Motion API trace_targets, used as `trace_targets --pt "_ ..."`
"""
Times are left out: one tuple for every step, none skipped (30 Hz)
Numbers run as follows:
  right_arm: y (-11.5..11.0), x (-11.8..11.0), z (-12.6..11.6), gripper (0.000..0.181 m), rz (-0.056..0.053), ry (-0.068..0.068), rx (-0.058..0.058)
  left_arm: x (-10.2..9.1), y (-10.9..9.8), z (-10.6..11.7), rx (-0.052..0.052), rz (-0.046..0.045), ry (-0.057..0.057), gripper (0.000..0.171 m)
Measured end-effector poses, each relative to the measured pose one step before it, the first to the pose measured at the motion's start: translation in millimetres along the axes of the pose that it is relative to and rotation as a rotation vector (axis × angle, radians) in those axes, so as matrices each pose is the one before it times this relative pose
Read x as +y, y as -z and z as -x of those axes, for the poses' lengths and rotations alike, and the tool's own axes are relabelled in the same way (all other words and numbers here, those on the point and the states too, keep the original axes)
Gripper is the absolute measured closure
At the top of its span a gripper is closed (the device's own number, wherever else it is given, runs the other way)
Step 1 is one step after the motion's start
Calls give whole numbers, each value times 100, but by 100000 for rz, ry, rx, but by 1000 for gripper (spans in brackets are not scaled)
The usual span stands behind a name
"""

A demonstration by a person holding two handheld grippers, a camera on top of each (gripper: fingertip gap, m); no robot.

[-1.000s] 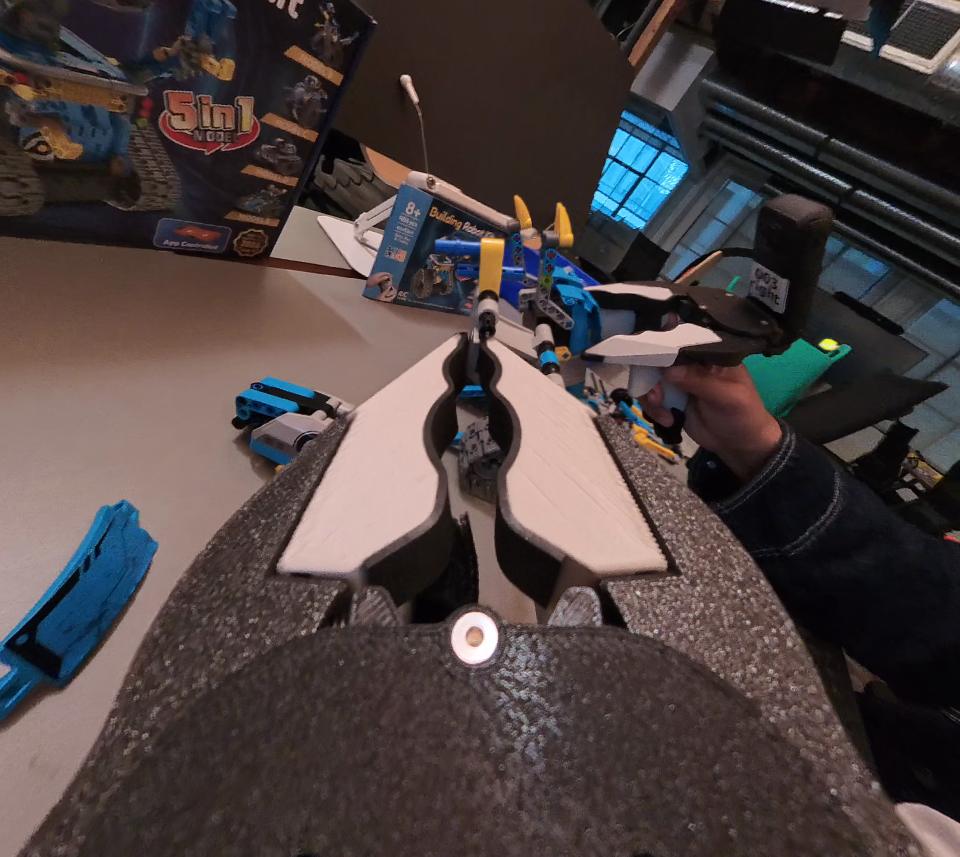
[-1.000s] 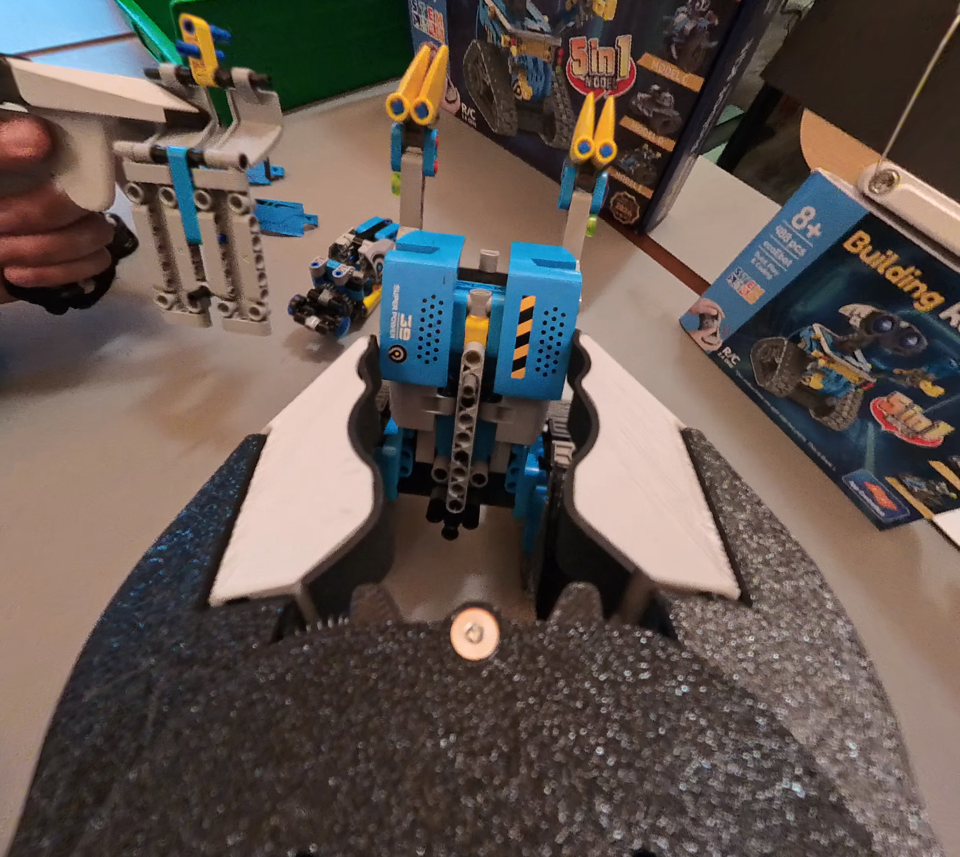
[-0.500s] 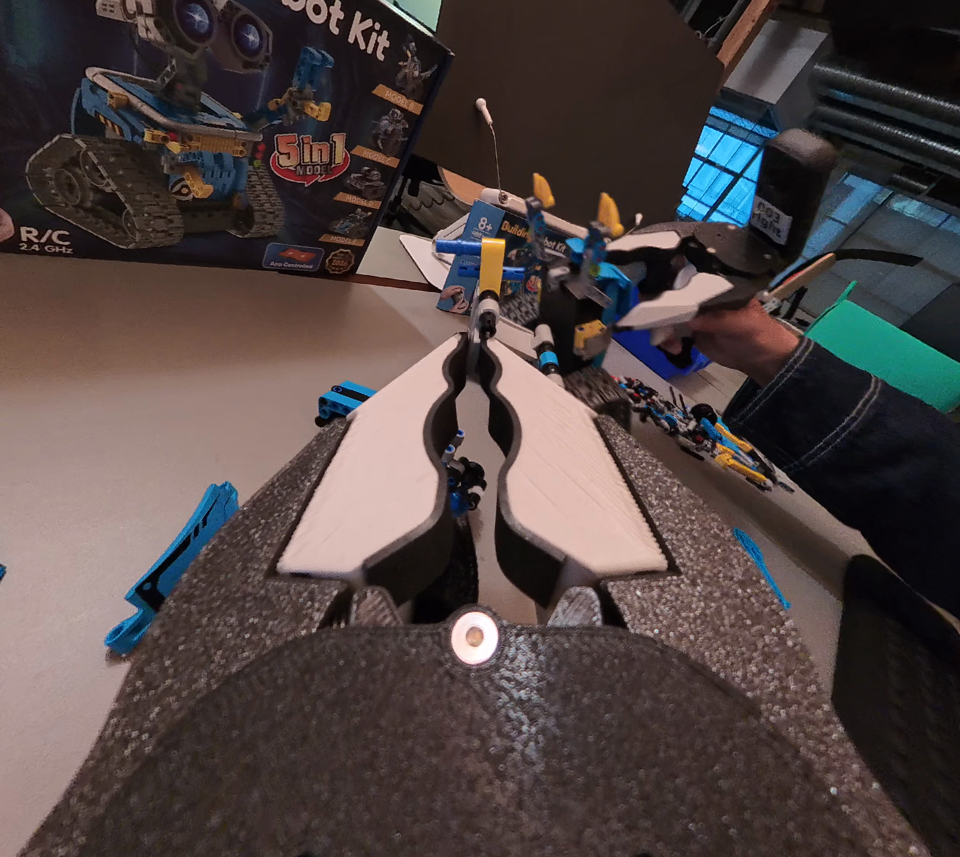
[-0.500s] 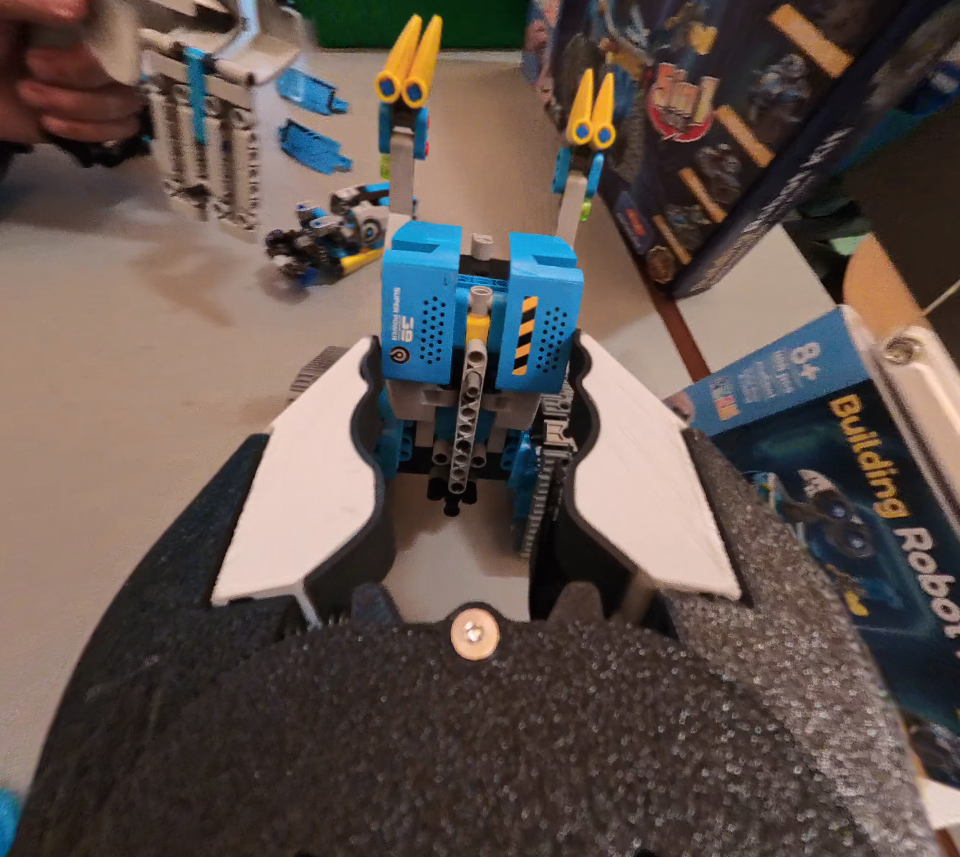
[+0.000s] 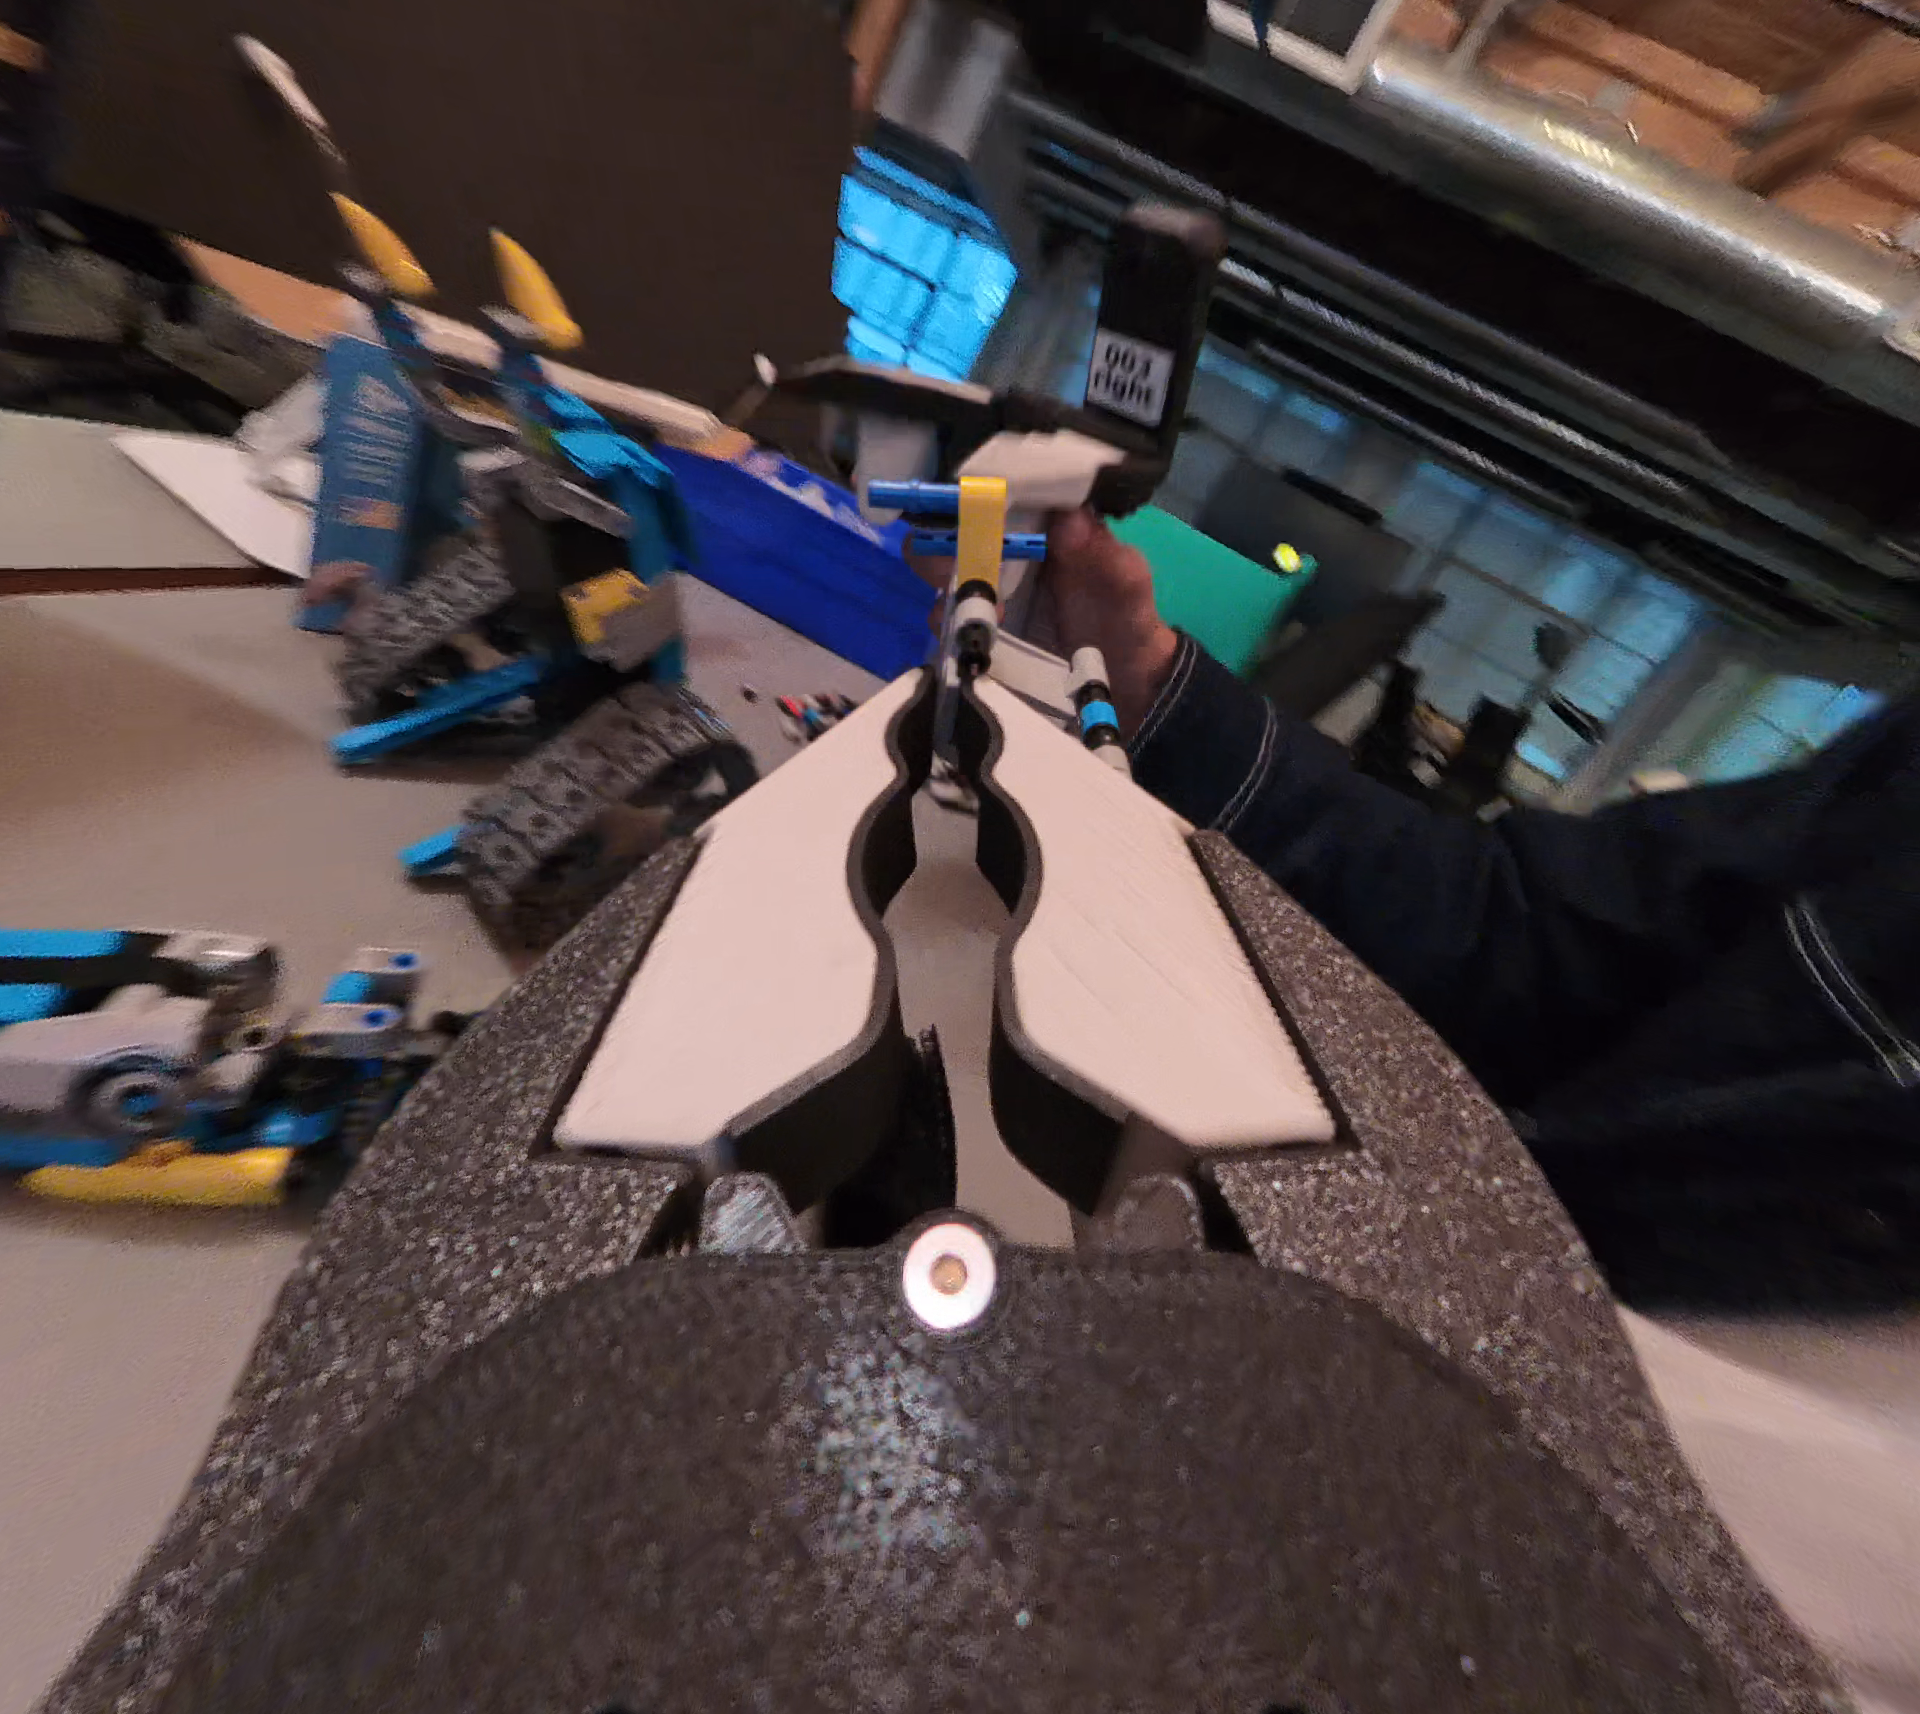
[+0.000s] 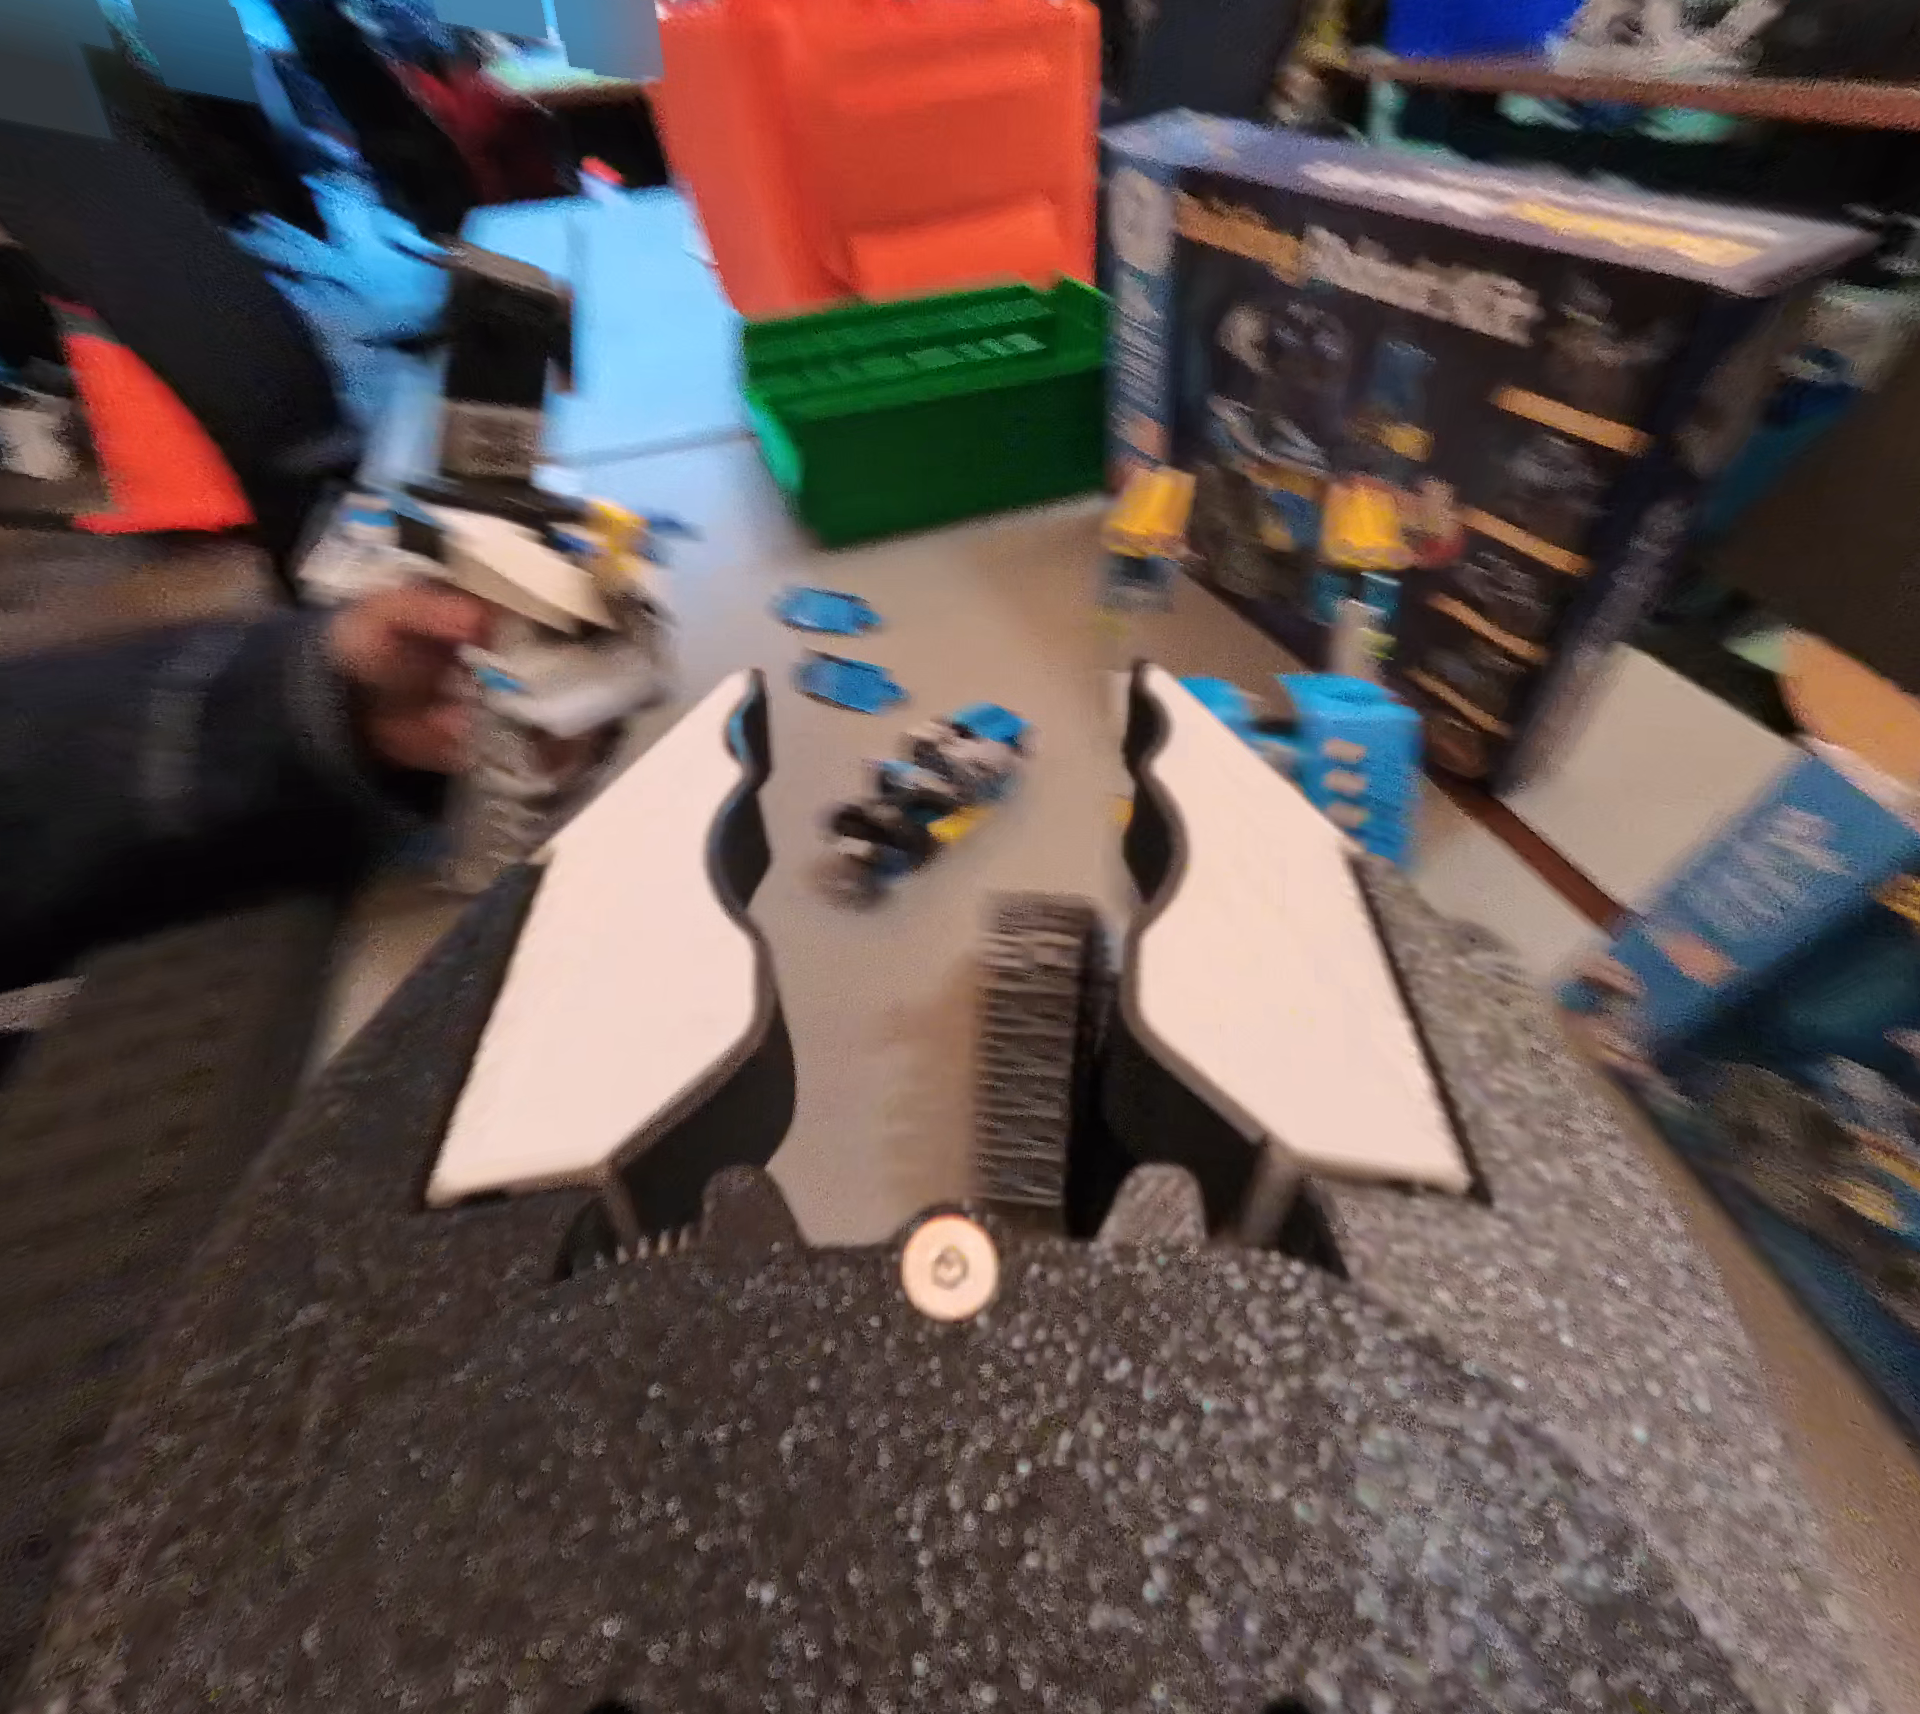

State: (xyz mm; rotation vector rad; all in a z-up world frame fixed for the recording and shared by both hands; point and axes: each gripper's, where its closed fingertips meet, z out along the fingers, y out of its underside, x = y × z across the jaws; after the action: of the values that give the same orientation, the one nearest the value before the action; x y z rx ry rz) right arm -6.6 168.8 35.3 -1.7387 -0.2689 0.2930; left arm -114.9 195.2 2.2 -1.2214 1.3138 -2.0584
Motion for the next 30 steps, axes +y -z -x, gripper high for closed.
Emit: trace_targets --pt "353 -328 2927 124 -2556 -1103 -8930 1063 -636 -541 2358 5415 -556 169" --pt "-61 186 2633 127 -1083 -2063 -8546 1043 -662 -395 1036 5386 -1515 169" --pt "-297 644 2236 126 167 -2782 -7971 842 -635 -161 -976 4375 -2574 169" --pt "-347 971 1412 126 1414 -1552 -4188 595 -563 78 -3193 3119 -3420 169" --pt "-245 928 226 129 470 294 2671 489 -487 132 -4060 2672 -4382 170" --pt "-48 551 -403 134 -2844 1830 6767 330 -387 222 -5417 2224 -5933 169" --pt "123 204 -579 143 -5528 1407 8178 95 -274 429 -7481 1148 -7136 169" --pt "130 161 -620 149 -4083 222 7907 -17 -206 385 -7141 758 -6951 169" --pt "4 210 -379 150 -720 -175 5408 -63 -178 385 -6657 566 -5823 169" --pt "-111 232 -79 151 1055 243 2809 -44 -171 315 -5842 621 -4780 169" --pt "-176 214 -223 151 1008 806 3361 1 -179 112 -4317 953 -3998 169" --pt "-261 214 -322 151 1035 1101 3865 23 -203 28 -3683 828 -3185 170" --pt "-288 250 -241 150 1545 908 3223 41 -214 -65 -2893 858 -2158 170" --pt "-245 155 155 151 1226 866 532 23 -212 -147 -2154 760 -1391 170" --pt "-129 141 -6 154 1245 695 1508 14 -196 -151 -1665 737 -936 170" --pt "-32 169 -348 159 991 531 3171 17 -154 -152 -1223 684 -936 169" --pt "10 133 -106 161 612 480 841 -12 -91 -157 -642 193 -1302 170" --pt "70 -28 0 160 -126 131 -349 -5 -54 -157 151 86 -1277 170" --pt "112 -79 -209 160 -235 -237 666 94 -36 92 -974 684 -689 169" --pt "62 20 -149 162 290 -652 -79 191 -3 414 -2803 1264 -811 169" --pt "-16 132 -36 163 736 -1306 -1033 197 -16 321 -2320 1259 -1808 170" --pt "-70 190 -1 164 661 -1810 -1107 121 -38 46 -910 666 -1804 169" --pt "-124 199 48 164 677 -1848 -1240 -11 -34 -127 66 9 -1049 169" --pt "-140 221 44 165 829 -1247 -777 -109 -23 -231 775 -415 -571 169" --pt "-95 147 -25 165 569 280 -27 -103 -8 -211 950 -504 -410 169" --pt "-10 4 84 164 -94 2122 -366 -13 -9 -67 396 -204 -199 169" --pt "51 -82 157 162 -244 3330 -640 84 -17 41 127 218 165 169" --pt "123 93 -108 160 1568 4824 673 124 -14 9 685 255 263 169" --pt "195 257 -287 161 2691 5200 1318 109 -1 28 444 181 37 169" --pt "167 469 -480 162 3439 3124 2010 77 59 222 -1414 379 -1068 169"
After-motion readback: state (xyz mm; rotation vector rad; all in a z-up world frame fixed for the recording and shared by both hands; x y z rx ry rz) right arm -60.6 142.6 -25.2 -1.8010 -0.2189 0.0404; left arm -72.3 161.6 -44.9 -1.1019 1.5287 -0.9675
